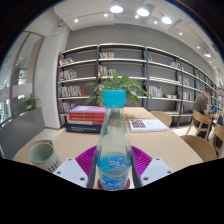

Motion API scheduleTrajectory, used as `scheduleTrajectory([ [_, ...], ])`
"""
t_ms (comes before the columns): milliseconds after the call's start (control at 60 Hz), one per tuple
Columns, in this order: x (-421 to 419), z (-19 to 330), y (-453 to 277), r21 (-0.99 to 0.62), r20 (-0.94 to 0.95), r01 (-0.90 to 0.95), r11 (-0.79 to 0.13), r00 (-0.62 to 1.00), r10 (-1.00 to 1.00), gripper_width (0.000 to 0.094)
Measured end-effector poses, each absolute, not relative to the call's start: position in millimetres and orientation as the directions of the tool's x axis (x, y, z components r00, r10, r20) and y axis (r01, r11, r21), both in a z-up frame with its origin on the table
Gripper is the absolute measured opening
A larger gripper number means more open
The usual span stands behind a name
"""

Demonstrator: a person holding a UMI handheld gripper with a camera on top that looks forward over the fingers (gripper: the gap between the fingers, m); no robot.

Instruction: Pour water

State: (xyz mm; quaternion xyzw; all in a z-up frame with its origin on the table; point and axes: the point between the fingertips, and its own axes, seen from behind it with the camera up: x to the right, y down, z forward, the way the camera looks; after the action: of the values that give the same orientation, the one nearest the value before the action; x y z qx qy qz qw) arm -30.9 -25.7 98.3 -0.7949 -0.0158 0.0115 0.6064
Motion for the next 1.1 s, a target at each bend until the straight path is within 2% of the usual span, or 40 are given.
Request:
scheduleTrajectory([
  [150,-29,87,-47,-0.937,-0.031,-0.025,-0.349,0.999,0.011,0.0778],
  [350,-39,49,-128,-0.848,0.032,0.033,-0.529,0.999,0.011,0.0821],
  [450,-56,43,-177,-0.800,0.007,0.012,-0.599,1.000,0.011,0.0832],
  [700,-104,119,-233,-0.791,-0.051,-0.013,-0.611,0.998,0.045,0.0836],
  [867,-125,178,-240,-0.826,-0.045,0.001,-0.563,0.997,0.066,0.0837],
  [1100,-132,226,-245,-0.851,-0.034,-0.004,-0.524,0.998,0.047,0.0837],
])
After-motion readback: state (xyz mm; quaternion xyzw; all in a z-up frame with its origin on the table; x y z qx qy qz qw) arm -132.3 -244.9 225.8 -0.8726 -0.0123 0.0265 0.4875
